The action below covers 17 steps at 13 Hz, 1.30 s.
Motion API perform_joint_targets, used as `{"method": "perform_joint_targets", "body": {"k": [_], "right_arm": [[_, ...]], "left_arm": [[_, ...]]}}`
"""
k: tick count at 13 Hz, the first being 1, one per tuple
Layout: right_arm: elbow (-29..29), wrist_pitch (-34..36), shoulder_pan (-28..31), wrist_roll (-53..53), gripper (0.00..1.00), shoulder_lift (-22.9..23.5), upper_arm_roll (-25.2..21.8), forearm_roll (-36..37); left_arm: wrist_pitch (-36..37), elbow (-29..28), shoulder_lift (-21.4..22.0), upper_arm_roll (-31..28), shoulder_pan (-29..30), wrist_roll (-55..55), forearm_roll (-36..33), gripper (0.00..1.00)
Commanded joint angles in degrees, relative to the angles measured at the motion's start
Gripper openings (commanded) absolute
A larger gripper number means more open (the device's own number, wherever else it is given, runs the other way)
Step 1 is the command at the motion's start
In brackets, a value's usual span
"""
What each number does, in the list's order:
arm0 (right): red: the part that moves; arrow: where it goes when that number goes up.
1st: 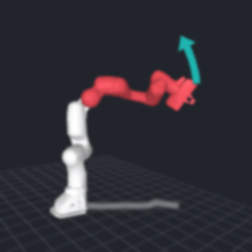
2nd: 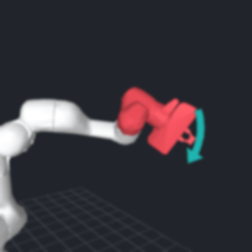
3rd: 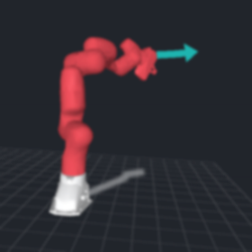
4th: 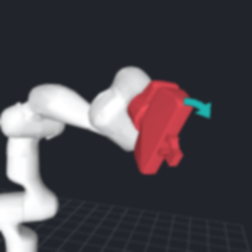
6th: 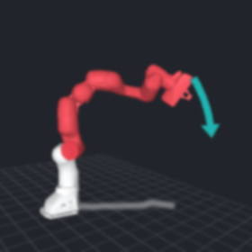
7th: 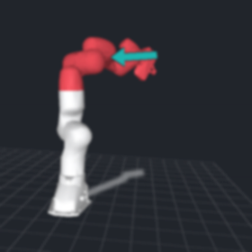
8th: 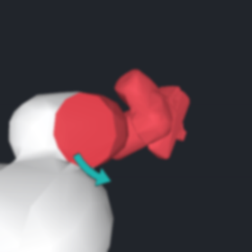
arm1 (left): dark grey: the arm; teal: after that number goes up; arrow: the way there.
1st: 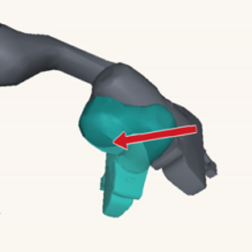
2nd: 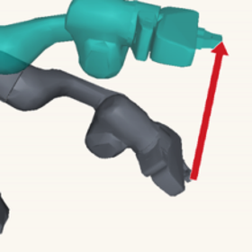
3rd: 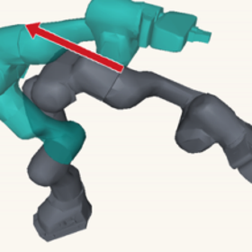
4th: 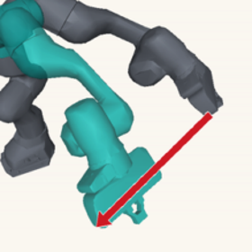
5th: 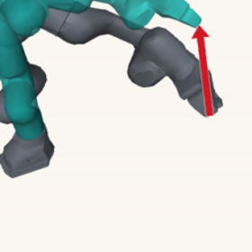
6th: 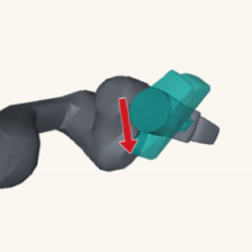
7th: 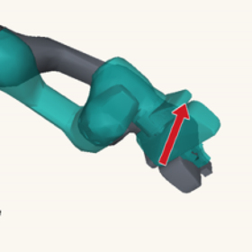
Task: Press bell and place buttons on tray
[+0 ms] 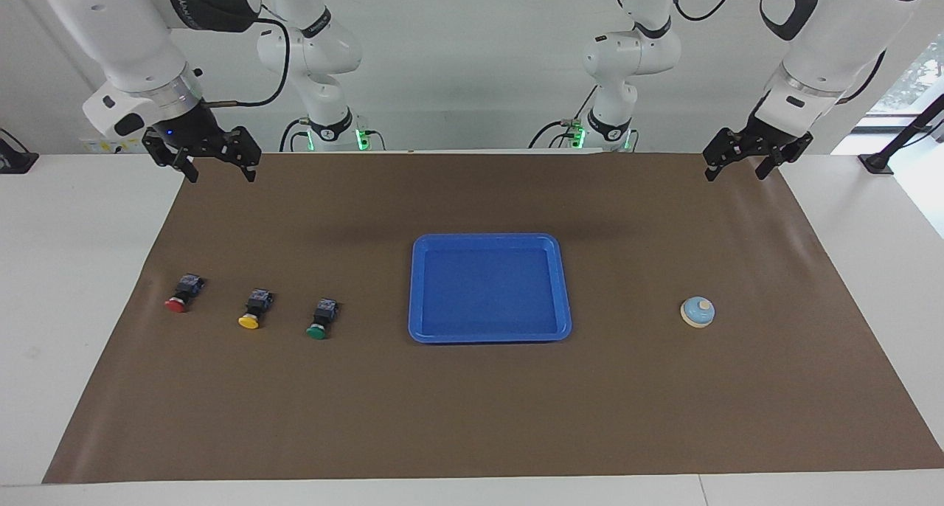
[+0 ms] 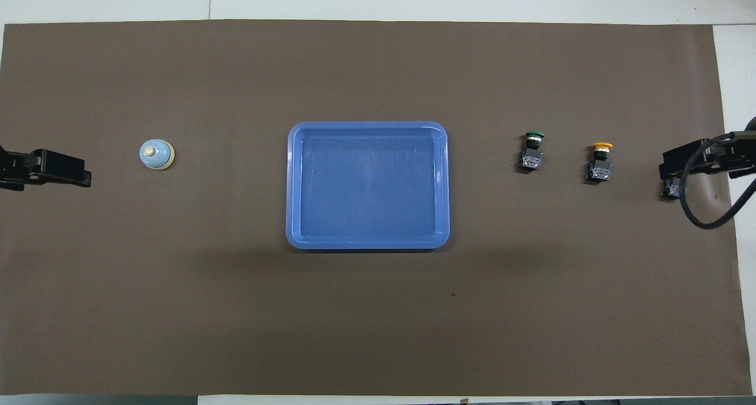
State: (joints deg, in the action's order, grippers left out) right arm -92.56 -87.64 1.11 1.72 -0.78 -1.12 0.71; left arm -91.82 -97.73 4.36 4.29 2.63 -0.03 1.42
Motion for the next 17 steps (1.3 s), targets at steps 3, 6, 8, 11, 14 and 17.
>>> {"method": "perform_joint_targets", "body": {"k": [3, 6, 8, 11, 14, 17], "right_arm": [[0.01, 0.80, 0.21, 1.09, 1.00, -0.18, -0.20, -0.88], [0.01, 0.80, 0.30, 1.09, 1.00, -0.18, -0.20, -0.88], [0.01, 0.80, 0.21, 1.09, 1.00, -0.18, -0.20, -0.88], [0.01, 0.80, 0.30, 1.09, 1.00, -0.18, -0.20, -0.88], [0.01, 0.80, 0.21, 1.09, 1.00, -0.18, -0.20, -0.88], [0.01, 0.80, 0.30, 1.09, 1.00, -0.18, -0.20, -0.88]], "left_arm": [[0.85, 1.05, -0.23, -0.16, 0.18, 0.12, 0.34, 1.00], [-2.29, 0.79, -0.40, -0.08, 0.09, -0.23, -0.09, 1.00], [-6.86, -1.32, -0.66, -0.16, 0.18, -0.93, -0.18, 0.83], [-11.88, -2.38, -3.82, -0.08, 0.36, -1.02, -0.10, 0.00], [-19.60, -3.87, -9.34, -0.16, 0.89, -0.94, -0.10, 0.00], [-26.72, -3.87, -15.32, -0.25, 2.19, -0.94, -0.10, 0.00]]}}
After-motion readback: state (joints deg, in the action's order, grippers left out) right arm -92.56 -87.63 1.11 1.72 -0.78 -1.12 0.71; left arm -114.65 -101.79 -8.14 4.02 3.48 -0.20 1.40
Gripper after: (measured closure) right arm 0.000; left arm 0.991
